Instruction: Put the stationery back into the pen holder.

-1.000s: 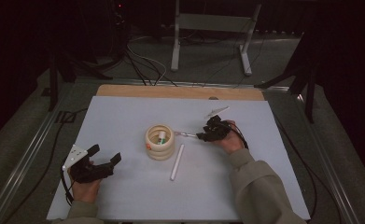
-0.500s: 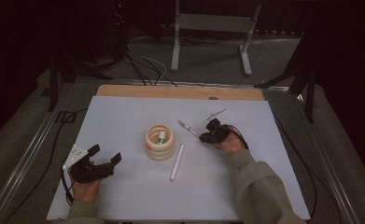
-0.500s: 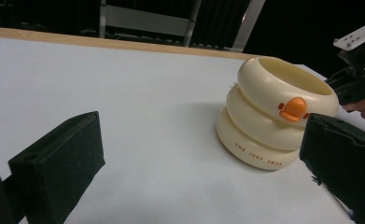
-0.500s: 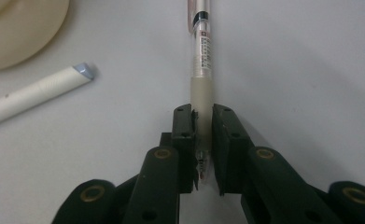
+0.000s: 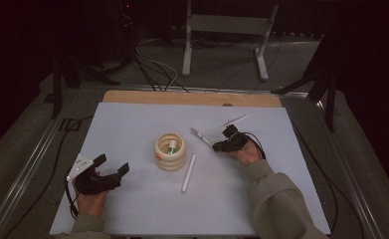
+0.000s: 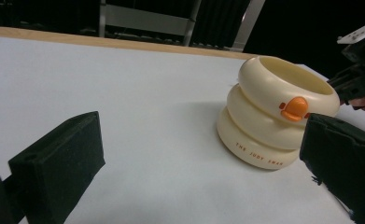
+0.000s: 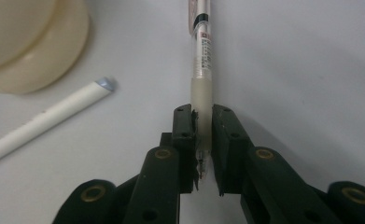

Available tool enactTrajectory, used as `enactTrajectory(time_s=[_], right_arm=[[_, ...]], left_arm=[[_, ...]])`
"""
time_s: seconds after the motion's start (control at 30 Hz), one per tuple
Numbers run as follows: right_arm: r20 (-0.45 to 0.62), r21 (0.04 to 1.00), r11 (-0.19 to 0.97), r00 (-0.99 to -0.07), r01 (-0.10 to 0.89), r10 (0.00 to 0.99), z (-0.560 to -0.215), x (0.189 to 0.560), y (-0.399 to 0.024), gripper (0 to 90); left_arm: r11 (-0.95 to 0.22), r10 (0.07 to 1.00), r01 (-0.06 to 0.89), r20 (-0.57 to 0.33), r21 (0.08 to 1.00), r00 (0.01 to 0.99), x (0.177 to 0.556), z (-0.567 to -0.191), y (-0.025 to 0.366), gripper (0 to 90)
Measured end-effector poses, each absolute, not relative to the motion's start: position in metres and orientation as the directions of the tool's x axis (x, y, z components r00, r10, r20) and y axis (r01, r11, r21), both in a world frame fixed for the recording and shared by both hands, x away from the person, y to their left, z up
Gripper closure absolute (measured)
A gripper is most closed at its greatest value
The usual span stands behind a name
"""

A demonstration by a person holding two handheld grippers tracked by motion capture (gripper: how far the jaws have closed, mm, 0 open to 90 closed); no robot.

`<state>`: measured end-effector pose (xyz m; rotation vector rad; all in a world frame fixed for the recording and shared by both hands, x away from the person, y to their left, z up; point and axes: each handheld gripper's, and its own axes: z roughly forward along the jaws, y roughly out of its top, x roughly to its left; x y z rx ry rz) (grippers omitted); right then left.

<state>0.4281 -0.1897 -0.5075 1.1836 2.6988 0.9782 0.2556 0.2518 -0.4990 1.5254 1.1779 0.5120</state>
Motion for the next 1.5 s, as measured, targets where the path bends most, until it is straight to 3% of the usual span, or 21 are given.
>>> enactTrajectory(time_s=[0.7, 1.5], right_arm=[[0.256, 0.627, 0.471, -0.735, 0.620, 0.628, -0.471, 0.412, -0.197, 80.8], [0.247, 0.675, 0.503, -0.807, 0.540, 0.536, -0.428, 0.390, -0.184, 80.8]], left_arm=[[0.081, 0.870, 0.403, -0.262, 0.912, 0.418, 0.255, -0.499, 0.250, 0.2], [0.075, 0.869, 0.406, -0.260, 0.911, 0.422, 0.256, -0.500, 0.249, 0.2]])
